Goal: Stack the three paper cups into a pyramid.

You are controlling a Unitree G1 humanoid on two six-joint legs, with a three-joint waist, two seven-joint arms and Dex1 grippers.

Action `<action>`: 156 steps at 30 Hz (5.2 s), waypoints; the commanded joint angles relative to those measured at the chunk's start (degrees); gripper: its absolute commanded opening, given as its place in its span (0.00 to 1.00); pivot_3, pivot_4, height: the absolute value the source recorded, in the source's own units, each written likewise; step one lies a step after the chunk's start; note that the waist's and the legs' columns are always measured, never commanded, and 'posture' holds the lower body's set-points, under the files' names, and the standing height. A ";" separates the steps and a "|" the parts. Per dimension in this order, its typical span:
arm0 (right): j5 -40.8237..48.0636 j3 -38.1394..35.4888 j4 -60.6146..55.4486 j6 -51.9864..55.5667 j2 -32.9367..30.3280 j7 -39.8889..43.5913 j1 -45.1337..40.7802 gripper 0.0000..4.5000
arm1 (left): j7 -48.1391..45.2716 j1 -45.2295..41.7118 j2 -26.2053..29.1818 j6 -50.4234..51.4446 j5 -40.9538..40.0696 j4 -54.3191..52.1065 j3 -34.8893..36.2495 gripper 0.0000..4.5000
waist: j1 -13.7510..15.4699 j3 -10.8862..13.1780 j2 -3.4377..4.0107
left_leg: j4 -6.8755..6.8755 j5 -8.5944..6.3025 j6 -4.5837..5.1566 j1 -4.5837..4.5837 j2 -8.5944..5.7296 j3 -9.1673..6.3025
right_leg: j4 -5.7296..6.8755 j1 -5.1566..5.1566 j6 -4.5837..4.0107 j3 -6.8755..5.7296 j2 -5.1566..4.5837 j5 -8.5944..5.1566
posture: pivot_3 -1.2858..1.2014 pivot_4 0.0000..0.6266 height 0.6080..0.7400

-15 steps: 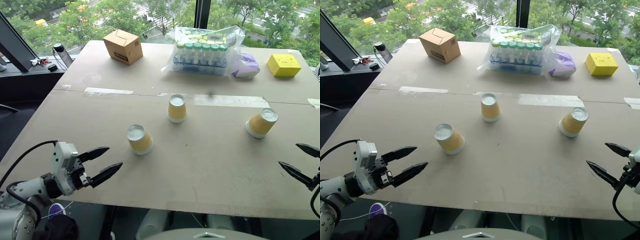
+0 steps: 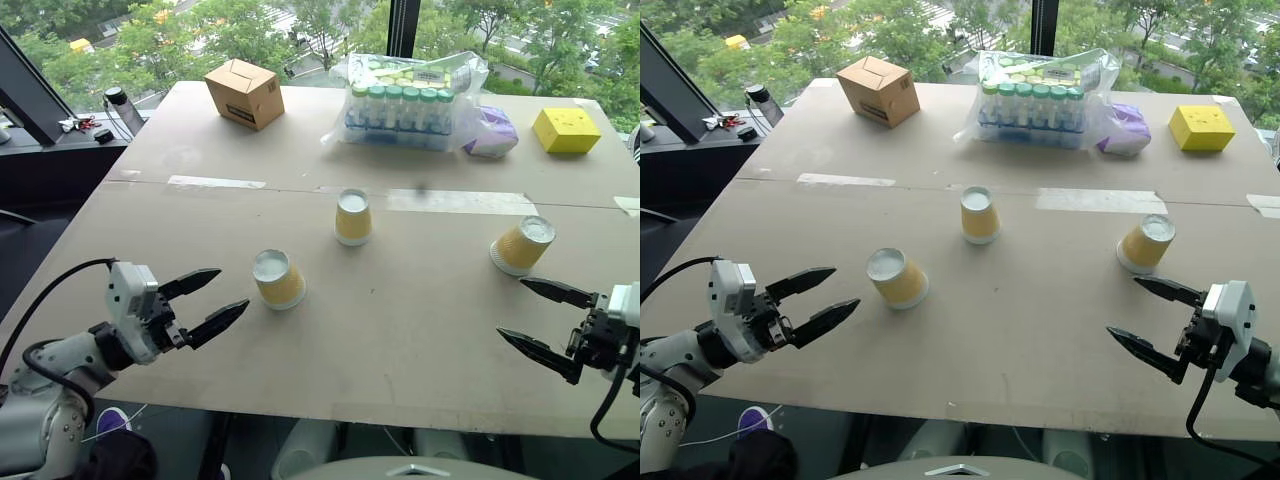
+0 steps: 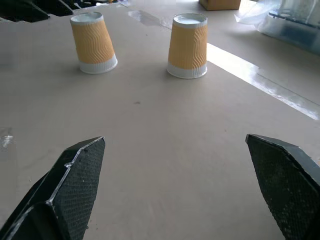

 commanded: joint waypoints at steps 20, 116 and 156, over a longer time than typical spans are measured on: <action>1.89 3.03 -14.22 -0.17 -1.26 -2.50 3.25 0.99 | 0.90 -18.06 -0.63 -7.45 11.32 11.92 -15.63 1.00 | 0.01 -0.02 -0.08 | 0.04 0.00 -0.01 -0.01 -0.01 -0.10 | -0.01 0.06 0.00 -0.14 -0.01 0.01 | 0.52 0.24 1.00; -13.35 4.73 7.68 17.71 6.56 -44.53 -23.92 1.00 | -6.65 -19.62 -1.44 6.04 -3.29 -6.39 -16.65 0.99 | -0.09 -0.01 -0.05 | 0.67 -0.01 0.00 -0.12 -0.15 -0.29 | 0.16 0.23 0.11 -0.26 -0.04 0.15 | 0.52 0.24 1.00; -11.66 23.16 3.84 24.08 7.52 -29.62 -38.48 0.51 | -6.68 -12.99 2.16 2.22 -5.29 -7.49 -11.87 1.00 | -1.39 0.05 0.05 | 0.38 -0.01 0.00 -0.17 -0.07 -0.11 | 0.01 -0.01 0.08 -0.06 0.05 0.17 | 0.52 0.24 1.00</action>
